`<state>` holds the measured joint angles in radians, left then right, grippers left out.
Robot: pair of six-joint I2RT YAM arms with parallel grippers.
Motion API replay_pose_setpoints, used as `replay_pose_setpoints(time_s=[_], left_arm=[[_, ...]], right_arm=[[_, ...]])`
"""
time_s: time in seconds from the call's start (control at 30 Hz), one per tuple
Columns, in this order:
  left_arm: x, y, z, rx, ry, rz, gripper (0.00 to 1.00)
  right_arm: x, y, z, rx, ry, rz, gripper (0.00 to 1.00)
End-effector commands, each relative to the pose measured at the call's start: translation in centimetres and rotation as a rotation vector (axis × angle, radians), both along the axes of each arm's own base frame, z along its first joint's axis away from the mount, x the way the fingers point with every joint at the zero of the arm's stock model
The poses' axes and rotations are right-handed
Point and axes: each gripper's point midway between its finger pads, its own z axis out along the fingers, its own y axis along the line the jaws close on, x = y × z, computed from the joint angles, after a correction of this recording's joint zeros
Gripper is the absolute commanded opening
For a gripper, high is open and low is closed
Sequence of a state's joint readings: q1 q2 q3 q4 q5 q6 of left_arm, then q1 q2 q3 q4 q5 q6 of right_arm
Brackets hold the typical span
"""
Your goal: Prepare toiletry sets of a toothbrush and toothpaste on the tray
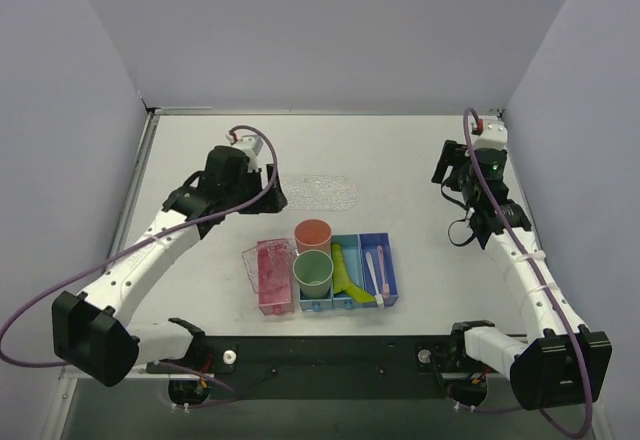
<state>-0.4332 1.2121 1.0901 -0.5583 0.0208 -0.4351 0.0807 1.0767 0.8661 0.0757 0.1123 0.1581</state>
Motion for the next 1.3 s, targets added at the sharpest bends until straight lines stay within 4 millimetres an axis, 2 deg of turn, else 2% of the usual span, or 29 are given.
replay_pose_setpoints(time_s=[0.0, 0.07, 0.17, 0.43, 0.7, 0.97, 1.0, 1.07, 1.1, 1.23, 1.27], left_arm=[[-0.2, -6.6, 0.8, -0.073, -0.001, -0.245, 0.84], [-0.7, -7.6, -1.7, -0.013, 0.097, -0.300, 0.81], [-1.2, -8.9, -3.4, 0.050, 0.160, -0.372, 0.75], [-1.5, -9.6, -4.1, 0.068, 0.185, -0.400, 0.66], [-3.4, -10.2, -5.9, 0.107, 0.253, -0.442, 0.56], [-3.3, -10.9, -4.8, 0.119, 0.227, -0.440, 0.34], [-3.3, -11.0, -4.6, 0.113, 0.226, -0.439, 0.26], [-3.3, -11.0, -4.2, 0.109, 0.220, -0.437, 0.20], [-3.4, -11.1, -4.0, 0.106, 0.217, -0.437, 0.14], [-3.6, -10.9, -3.4, 0.099, 0.211, -0.433, 0.00], [-3.5, -11.0, -3.1, 0.096, 0.206, -0.431, 0.00]], right_arm=[[0.2, 3.6, 0.4, -0.021, 0.026, 0.160, 0.71], [0.1, 4.8, 0.4, -0.044, 0.032, 0.198, 0.71], [-0.2, 5.9, 0.0, -0.053, 0.048, 0.232, 0.71], [-1.0, 6.1, -0.7, -0.025, 0.058, 0.226, 0.70], [-1.0, 6.4, -0.6, -0.021, 0.057, 0.238, 0.70], [-0.6, 7.1, -0.5, -0.016, 0.061, 0.263, 0.70], [-0.7, 7.1, -0.5, -0.016, 0.061, 0.264, 0.70], [-0.7, 7.2, -0.6, -0.017, 0.062, 0.267, 0.70], [-0.7, 7.2, -0.6, -0.017, 0.062, 0.266, 0.70], [-0.7, 7.1, -0.7, -0.018, 0.066, 0.267, 0.70], [-0.7, 7.1, -0.6, -0.017, 0.064, 0.266, 0.70]])
